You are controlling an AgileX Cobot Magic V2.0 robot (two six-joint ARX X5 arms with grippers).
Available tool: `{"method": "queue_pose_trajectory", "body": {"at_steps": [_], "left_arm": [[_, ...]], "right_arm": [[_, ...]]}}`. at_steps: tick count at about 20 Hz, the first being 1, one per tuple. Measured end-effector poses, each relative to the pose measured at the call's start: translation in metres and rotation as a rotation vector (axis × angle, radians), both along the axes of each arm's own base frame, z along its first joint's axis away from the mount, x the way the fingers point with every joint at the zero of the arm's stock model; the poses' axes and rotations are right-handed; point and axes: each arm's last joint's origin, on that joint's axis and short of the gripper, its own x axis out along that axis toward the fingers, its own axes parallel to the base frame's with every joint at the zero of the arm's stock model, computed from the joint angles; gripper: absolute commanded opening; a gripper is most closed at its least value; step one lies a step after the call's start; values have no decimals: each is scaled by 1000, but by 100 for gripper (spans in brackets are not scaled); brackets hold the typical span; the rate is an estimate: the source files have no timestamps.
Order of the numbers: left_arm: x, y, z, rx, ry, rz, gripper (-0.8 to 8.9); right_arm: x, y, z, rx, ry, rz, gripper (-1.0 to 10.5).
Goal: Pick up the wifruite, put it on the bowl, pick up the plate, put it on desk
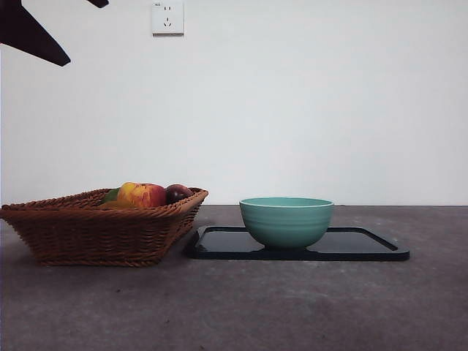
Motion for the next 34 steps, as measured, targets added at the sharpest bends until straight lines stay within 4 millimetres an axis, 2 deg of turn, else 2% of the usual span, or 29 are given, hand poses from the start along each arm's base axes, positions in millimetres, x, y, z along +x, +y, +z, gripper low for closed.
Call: {"method": "queue_pose_trajectory", "body": {"at_steps": [5, 9, 11, 14, 20, 23, 27, 34], "left_arm": [[0, 0, 0, 3, -5, -5, 375], [0, 0, 0, 3, -5, -5, 375], [0, 0, 0, 3, -6, -5, 375], [0, 0, 0, 5, -11, -10, 375], [0, 0, 0, 5, -11, -10, 375], [0, 0, 0, 6, -11, -10, 375], [0, 0, 0, 7, -13, -12, 375], [0, 0, 0, 9, -18, -17, 375]], "right_arm": [[6, 2, 7, 74, -18, -83, 176], [28, 10, 17, 101, 7, -171, 184], [45, 16, 27, 83, 10, -208, 242], [78, 29, 42, 46, 30, -232, 246], [150, 55, 56, -95, 36, -258, 246], [184, 65, 46, -151, 71, -251, 246], [218, 73, 16, -233, 129, -263, 246], [254, 83, -32, -285, 204, -257, 246]]}}
